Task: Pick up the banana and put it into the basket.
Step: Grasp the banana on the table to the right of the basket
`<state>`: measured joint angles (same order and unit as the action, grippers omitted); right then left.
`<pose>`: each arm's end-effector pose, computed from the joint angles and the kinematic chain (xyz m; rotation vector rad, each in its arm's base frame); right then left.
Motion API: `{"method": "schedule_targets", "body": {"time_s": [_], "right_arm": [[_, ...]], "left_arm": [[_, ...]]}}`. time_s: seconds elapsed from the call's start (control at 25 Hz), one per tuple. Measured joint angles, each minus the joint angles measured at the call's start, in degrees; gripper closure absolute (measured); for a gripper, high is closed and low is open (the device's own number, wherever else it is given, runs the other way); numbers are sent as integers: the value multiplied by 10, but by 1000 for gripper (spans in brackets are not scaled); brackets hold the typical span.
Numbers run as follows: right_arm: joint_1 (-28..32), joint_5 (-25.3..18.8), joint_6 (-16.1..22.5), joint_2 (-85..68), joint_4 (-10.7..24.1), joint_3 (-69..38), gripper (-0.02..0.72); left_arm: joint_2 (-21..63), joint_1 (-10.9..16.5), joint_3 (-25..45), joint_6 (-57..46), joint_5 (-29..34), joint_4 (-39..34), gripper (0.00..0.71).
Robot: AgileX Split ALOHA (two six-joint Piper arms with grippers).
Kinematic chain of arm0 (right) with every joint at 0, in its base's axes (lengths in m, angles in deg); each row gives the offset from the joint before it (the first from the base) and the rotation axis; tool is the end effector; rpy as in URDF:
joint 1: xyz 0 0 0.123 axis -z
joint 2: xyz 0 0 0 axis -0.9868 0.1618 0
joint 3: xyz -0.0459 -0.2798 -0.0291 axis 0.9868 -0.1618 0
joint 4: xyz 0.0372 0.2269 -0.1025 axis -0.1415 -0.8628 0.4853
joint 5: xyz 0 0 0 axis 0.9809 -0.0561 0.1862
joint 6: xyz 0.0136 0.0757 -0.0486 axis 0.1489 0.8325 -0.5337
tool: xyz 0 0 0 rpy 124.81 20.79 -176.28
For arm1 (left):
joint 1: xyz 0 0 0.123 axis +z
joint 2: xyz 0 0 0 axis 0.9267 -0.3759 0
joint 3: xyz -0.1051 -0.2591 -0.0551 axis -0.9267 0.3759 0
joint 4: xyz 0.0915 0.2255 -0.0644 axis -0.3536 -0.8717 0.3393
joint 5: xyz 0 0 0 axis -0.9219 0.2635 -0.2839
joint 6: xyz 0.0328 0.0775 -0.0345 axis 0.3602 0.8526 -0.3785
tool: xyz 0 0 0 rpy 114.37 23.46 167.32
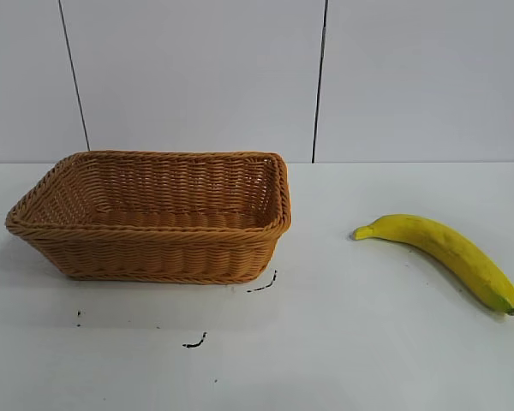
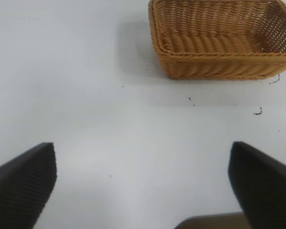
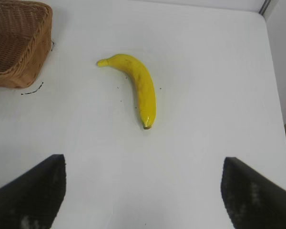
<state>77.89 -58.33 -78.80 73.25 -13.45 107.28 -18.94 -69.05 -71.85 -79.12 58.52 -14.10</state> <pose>0.1880 0.0108 0.3538 -0.0771 2.5582 0.0391 -0.0041 -0.0048 0.2743 0.0816 2.0562 -0.0495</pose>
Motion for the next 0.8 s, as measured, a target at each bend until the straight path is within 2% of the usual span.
{"method": "schedule_targets", "body": {"time_s": [0.16, 0.44, 0.64, 0.8], "right_arm": [[0, -1, -26, 134, 0, 68, 68], [0, 5, -148, 305, -6, 178, 68], [-8, 43, -232, 372, -18, 203, 69], [-22, 66, -266, 411, -21, 204, 71]], "left_arm": [[0, 0, 0, 0, 0, 0, 15], [0, 0, 0, 0, 0, 0, 15], [0, 0, 0, 0, 0, 0, 15], [0, 0, 0, 0, 0, 0, 15]]}}
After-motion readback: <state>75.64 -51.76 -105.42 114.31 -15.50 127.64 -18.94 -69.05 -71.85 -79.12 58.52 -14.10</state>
